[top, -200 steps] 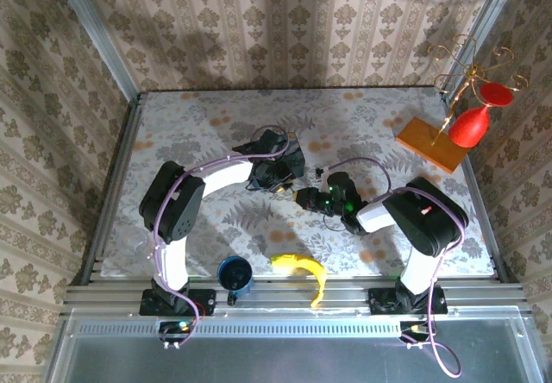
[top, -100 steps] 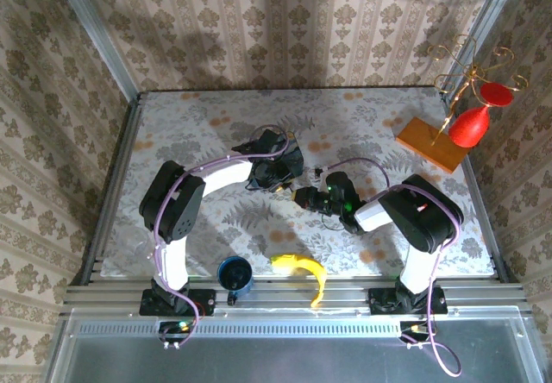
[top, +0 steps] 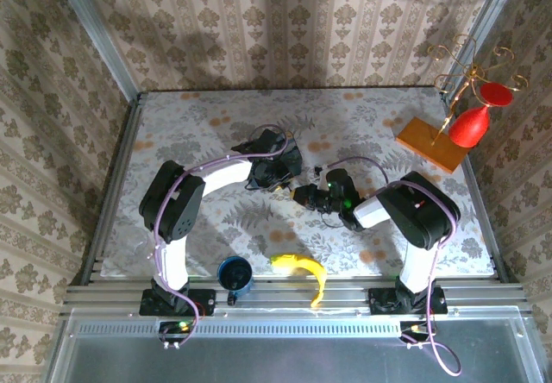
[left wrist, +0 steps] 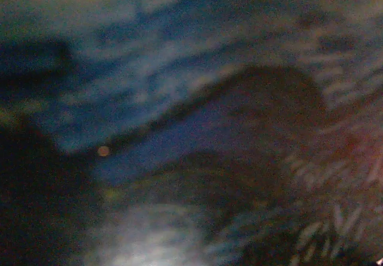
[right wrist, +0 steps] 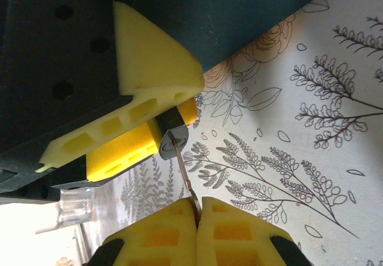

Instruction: Unlock the padlock with the key

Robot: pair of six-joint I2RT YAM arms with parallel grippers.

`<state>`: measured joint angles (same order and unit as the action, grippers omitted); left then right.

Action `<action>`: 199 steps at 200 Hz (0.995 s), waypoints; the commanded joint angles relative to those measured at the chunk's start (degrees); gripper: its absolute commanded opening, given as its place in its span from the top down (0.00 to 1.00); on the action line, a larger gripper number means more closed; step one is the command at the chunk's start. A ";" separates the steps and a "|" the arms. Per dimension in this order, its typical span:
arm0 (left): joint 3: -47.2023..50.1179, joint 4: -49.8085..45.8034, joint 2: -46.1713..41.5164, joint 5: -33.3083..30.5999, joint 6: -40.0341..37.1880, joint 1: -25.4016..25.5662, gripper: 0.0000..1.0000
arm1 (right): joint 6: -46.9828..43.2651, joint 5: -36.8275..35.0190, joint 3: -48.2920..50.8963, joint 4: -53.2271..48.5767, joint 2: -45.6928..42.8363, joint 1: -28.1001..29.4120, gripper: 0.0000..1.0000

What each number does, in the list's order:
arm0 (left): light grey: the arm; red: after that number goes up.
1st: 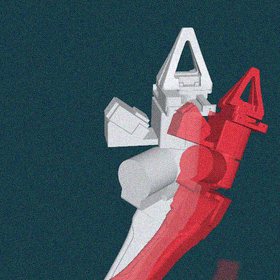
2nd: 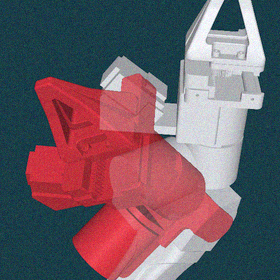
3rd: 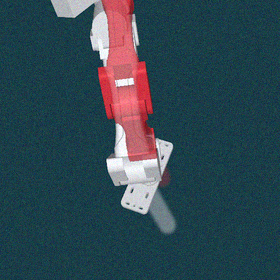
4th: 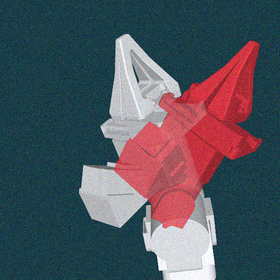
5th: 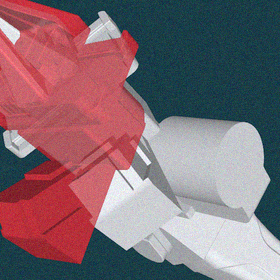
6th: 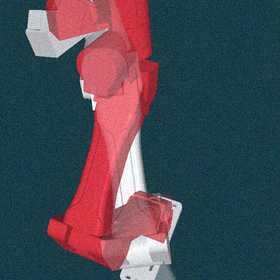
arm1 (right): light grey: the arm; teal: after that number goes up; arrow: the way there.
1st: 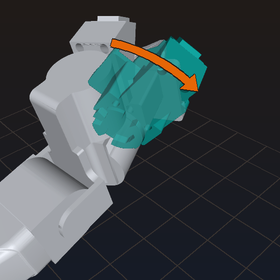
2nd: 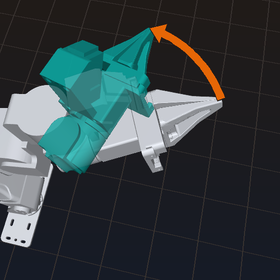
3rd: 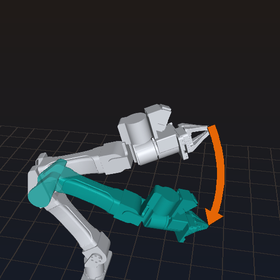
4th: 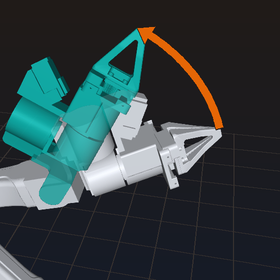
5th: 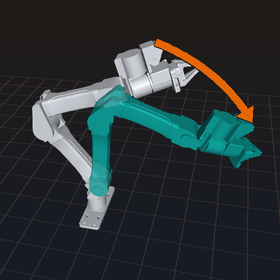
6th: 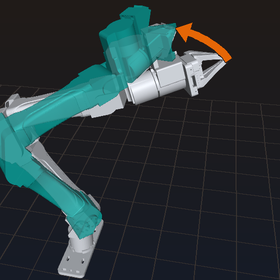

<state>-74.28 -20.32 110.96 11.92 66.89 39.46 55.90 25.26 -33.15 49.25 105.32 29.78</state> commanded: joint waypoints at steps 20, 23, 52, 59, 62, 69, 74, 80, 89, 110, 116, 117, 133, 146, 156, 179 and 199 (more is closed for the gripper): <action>0.10 -2.37 0.31 6.27 0.91 1.41 1.00 | 2.79 7.43 -4.39 8.84 5.08 -2.48 1.00; 0.08 -2.41 0.25 6.27 0.80 1.38 1.00 | 2.80 8.04 -4.57 9.41 5.41 -2.59 1.00; 0.27 -2.68 0.05 6.52 0.45 1.49 1.00 | 3.35 11.76 -6.20 12.94 8.89 -3.88 1.00; 0.32 -2.64 0.05 6.53 0.45 1.49 1.00 | 3.48 12.21 -6.47 13.26 9.43 -4.31 1.00; 0.36 -2.67 0.05 6.58 0.43 1.51 1.00 | 3.65 12.31 -6.49 13.36 9.67 -4.48 1.00; 0.45 -2.68 -0.04 6.53 0.51 1.50 1.00 | 3.75 12.50 -6.56 13.65 10.09 -4.84 1.00; 0.50 -2.61 -0.04 6.53 0.52 1.51 1.00 | 3.82 12.79 -6.58 13.76 10.30 -5.11 1.00; 0.60 -2.52 -0.12 6.50 0.60 1.58 1.00 | 4.02 13.13 -6.66 13.76 10.59 -5.37 1.00; 0.71 -2.29 -0.13 6.45 0.65 1.58 1.00 | 4.34 13.77 -6.92 13.84 11.13 -5.68 1.00; 0.62 -2.00 -0.21 6.29 0.78 1.55 1.00 | 4.83 16.05 -7.46 14.39 11.89 -5.87 1.00; 0.63 -1.94 -0.18 6.27 0.78 1.52 1.00 | 4.71 16.39 -7.50 14.29 11.95 -5.87 1.00; 0.63 -1.89 -0.15 6.27 0.83 1.55 1.00 | 4.68 16.40 -7.48 14.25 11.94 -5.87 1.00; 0.62 -1.77 -0.04 6.36 1.02 1.58 1.00 | 3.97 16.68 -7.25 13.41 11.56 -5.87 1.00; 0.54 -1.70 0.05 6.36 1.29 1.58 1.00 | 2.90 16.39 -7.03 11.78 11.02 -5.87 1.00; 0.54 -1.64 0.18 6.36 1.39 1.58 1.00 | 1.93 15.98 -6.85 10.33 10.46 -5.68 1.00; 0.19 -1.61 0.53 6.51 1.51 1.58 1.00 | -1.92 14.36 -7.19 4.20 8.68 -4.88 1.00; -0.07 -1.62 0.66 6.62 1.50 1.54 1.00 | -5.61 12.67 -7.96 -2.26 6.66 -4.01 1.00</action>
<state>-74.13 -20.40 111.00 10.72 66.96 38.63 55.86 42.48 -38.37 54.78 114.85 24.64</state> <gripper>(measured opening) 0.317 0.038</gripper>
